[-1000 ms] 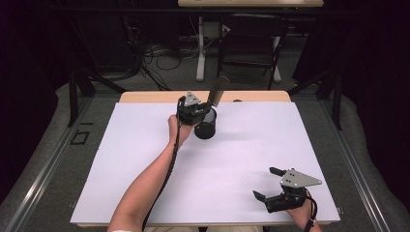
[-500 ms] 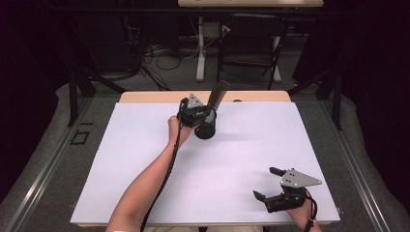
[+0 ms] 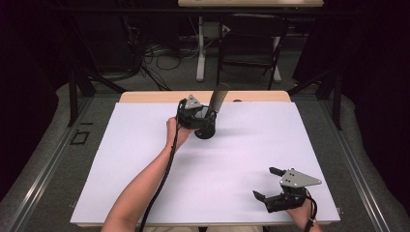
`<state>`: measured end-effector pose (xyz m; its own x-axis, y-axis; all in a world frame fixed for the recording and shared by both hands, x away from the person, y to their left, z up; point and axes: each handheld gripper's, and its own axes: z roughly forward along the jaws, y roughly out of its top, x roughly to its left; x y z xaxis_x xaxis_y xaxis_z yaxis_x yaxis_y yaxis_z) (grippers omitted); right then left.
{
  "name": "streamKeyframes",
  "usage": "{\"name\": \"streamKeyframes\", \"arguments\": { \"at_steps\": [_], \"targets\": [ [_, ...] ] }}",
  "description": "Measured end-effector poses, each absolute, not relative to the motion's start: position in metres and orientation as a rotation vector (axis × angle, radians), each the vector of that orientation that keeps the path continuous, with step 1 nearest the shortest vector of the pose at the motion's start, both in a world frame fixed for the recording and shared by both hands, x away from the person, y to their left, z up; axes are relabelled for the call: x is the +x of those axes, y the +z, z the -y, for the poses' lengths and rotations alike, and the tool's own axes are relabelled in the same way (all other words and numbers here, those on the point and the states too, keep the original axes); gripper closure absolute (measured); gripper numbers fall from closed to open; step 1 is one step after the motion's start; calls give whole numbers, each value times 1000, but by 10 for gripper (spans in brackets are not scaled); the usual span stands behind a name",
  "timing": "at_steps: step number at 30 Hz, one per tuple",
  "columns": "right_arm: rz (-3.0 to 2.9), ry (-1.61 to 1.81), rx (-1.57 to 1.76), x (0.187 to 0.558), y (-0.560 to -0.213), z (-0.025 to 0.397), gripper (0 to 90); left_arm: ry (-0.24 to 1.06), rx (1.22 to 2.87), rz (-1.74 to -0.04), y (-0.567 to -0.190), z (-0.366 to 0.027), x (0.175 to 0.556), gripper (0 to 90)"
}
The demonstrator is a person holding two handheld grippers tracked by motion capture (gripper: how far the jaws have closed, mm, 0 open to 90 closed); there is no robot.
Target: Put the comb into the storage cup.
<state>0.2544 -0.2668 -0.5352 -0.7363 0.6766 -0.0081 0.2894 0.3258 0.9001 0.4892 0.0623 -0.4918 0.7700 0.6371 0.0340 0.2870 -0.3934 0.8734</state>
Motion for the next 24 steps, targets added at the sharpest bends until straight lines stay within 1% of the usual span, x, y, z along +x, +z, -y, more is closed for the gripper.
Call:
{"name": "streamKeyframes", "arguments": {
  "at_steps": [4,8,16,24],
  "targets": [
    [-2214,1384,855,254,-535,267,7,426,1990,-696,-488,-66,487,296],
    [-2212,1389,855,255,-536,267,7,397,2009,-695,-485,-68,484,219],
    [-2214,1392,860,255,-536,268,7,396,2050,-687,-477,-73,475,97],
    [-2217,1391,866,255,-537,269,6,406,2082,-693,-471,-78,468,11]
  ]
}}
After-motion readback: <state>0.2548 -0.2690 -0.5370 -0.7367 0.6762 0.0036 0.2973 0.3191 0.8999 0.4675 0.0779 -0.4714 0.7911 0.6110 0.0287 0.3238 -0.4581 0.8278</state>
